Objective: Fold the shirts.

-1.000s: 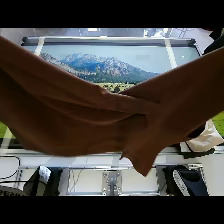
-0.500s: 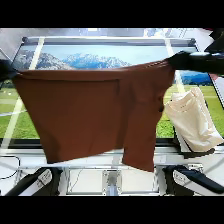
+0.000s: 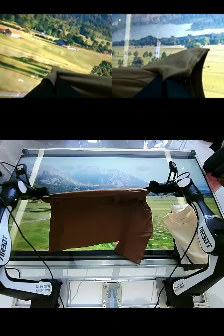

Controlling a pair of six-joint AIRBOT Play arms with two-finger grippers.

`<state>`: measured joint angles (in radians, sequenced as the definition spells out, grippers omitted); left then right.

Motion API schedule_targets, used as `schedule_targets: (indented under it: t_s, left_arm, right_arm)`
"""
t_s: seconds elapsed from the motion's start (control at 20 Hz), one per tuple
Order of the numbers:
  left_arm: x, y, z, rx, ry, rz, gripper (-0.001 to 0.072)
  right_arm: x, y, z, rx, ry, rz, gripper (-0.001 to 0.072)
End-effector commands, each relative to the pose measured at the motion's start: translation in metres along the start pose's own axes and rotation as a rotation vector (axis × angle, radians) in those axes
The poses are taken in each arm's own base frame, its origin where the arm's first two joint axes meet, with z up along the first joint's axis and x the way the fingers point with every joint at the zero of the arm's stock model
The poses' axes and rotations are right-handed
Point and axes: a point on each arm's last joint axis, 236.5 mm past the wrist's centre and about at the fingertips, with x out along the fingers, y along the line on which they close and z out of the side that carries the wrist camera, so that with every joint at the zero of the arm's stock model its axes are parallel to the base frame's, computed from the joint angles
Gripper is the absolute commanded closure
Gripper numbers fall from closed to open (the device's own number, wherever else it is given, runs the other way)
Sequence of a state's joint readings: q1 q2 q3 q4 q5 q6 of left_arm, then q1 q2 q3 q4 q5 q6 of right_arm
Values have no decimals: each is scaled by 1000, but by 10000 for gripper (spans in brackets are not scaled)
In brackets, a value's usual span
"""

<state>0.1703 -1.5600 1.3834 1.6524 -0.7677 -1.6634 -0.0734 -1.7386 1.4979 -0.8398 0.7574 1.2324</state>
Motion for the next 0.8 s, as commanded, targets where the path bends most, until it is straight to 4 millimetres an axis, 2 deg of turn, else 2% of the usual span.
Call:
schedule_targets:
  t_s: [0.0, 0.2, 0.3, 0.4, 0.55, 0.65, 0.75]
  left_arm:
    - [19, -10, -5, 23, 4, -2, 696]
    - [15, -1, -56, 21, 216, 27, 697]
    - [12, 2, -88, 28, 331, 41, 697]
    - [16, 5, -111, 39, 387, 53, 696]
    - [19, 6, -139, 44, 450, 56, 696]
    - [20, 7, -148, 46, 470, 57, 696]
    - [21, 7, -152, 46, 480, 57, 696]
  right_arm:
    - [19, -11, -7, 9, 20, 0, 698]
    - [16, -21, -72, -79, 275, -47, 698]
    - [19, -24, -91, -95, 328, -82, 698]
    - [24, -25, -110, -120, 372, -97, 698]
    - [22, -44, -125, -111, 413, -170, 698]
    - [18, -57, -125, -116, 421, -213, 698]
    - [16, -59, -128, -117, 436, -218, 697]
